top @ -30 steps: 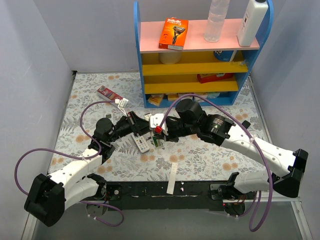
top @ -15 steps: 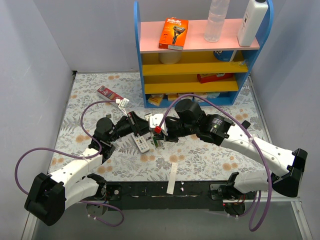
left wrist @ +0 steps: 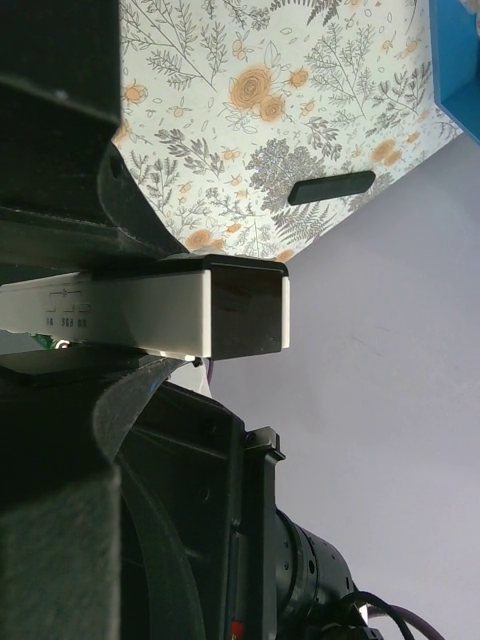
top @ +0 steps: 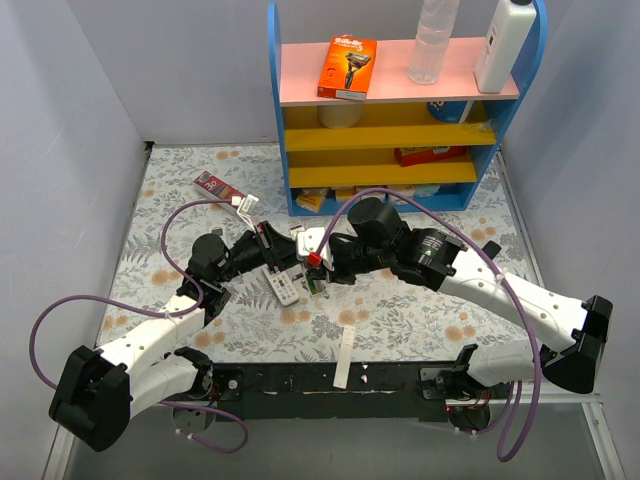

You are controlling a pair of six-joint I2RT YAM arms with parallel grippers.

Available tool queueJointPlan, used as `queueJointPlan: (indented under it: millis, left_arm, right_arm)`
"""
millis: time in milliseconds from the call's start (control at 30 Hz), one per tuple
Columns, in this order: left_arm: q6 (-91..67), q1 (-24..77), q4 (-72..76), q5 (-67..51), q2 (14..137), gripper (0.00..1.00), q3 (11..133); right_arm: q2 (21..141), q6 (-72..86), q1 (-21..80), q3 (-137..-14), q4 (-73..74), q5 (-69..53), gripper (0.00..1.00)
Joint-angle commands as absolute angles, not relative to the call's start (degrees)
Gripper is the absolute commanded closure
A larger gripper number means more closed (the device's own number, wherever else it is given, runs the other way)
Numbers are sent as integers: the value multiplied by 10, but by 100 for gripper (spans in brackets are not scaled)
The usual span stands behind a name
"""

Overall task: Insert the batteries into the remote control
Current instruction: Load the battery into the remote control.

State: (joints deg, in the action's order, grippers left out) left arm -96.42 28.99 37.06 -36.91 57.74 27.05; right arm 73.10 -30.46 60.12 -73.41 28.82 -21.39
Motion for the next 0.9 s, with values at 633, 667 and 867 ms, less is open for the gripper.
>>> queueJointPlan:
  millis: [633, 667, 867]
  left_arm:
    - [-994, 290, 400, -328, 545, 100, 305]
    - [-996, 290, 403, -325, 543, 100, 304]
    - [-999, 290, 405, -319, 539, 100, 316]
  right_arm:
    - [723, -296, 602, -682, 284, -214, 86]
    - [720, -293, 602, -675, 280, -214, 86]
    - [716, -283, 603, -633, 272, -207, 87]
